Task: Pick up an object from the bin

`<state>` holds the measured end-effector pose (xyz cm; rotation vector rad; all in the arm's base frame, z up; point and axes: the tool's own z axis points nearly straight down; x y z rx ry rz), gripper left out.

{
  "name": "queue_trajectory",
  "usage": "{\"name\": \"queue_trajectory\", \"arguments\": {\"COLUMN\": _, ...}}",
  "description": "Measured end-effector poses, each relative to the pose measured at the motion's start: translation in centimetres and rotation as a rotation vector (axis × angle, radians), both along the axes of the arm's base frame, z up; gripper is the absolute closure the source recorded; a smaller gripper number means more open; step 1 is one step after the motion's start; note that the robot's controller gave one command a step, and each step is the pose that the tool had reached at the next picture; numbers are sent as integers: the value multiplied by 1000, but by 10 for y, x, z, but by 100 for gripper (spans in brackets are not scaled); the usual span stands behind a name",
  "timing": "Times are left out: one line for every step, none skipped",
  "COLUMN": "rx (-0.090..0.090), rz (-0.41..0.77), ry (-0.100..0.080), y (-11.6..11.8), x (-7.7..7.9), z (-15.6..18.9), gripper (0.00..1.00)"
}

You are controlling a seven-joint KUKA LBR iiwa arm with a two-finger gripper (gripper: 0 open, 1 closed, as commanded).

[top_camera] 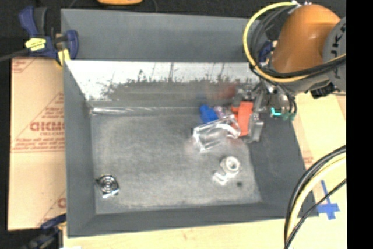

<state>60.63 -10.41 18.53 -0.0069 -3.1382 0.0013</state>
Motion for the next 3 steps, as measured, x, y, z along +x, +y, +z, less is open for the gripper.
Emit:
{"name": "queue_trajectory", "arguments": {"rx": 0, "rz": -3, "ry": -2, "y": -13, "x": 21, "z": -109, "gripper": 0}}
{"name": "queue_trajectory", "arguments": {"rx": -1, "rz": 1, "ry": -8, "y": -13, "x": 23, "z": -105, "gripper": 100}}
{"name": "queue_trajectory", "arguments": {"rx": -2, "rz": 23, "ry": -9, "y": -14, "x": 24, "z": -75, "gripper": 100}}
